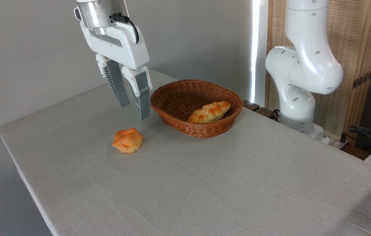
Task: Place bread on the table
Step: 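Move the open gripper over the wicker basket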
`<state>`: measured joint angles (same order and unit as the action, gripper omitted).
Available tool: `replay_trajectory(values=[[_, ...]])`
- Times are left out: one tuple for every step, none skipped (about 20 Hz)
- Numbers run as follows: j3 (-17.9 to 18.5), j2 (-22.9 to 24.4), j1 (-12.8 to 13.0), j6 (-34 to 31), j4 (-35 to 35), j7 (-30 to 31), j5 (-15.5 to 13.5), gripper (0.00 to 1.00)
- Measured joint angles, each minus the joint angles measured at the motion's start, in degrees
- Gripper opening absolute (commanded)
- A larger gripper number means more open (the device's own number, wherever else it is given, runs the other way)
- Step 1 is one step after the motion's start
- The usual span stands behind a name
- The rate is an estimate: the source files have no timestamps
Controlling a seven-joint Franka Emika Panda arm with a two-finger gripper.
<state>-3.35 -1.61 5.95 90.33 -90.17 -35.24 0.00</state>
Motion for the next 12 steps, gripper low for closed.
replay_trajectory(values=[[-0.1, 0.0, 0.0, 0.0, 0.0, 0.0, 0.0, 1.0], [-0.1, 0.0, 0.0, 0.0, 0.0, -0.5, 0.0, 1.0], [-0.1, 0.0, 0.0, 0.0, 0.0, -1.0, 0.0, 1.0], [-0.1, 0.0, 0.0, 0.0, 0.0, -1.3, 0.0, 1.0], [-0.1, 0.0, 0.0, 0.0, 0.0, -1.4, 0.0, 1.0], [-0.1, 0.0, 0.0, 0.0, 0.0, -1.4, 0.0, 1.0], [-0.1, 0.0, 0.0, 0.0, 0.0, -1.4, 0.0, 1.0], [-0.1, 0.0, 0.0, 0.0, 0.0, -1.4, 0.0, 1.0], [-0.1, 0.0, 0.0, 0.0, 0.0, -1.4, 0.0, 1.0], [-0.1, 0.0, 0.0, 0.0, 0.0, -1.4, 0.0, 1.0], [-0.1, 0.0, 0.0, 0.0, 0.0, -1.4, 0.0, 1.0], [-0.1, 0.0, 0.0, 0.0, 0.0, -1.4, 0.0, 1.0]])
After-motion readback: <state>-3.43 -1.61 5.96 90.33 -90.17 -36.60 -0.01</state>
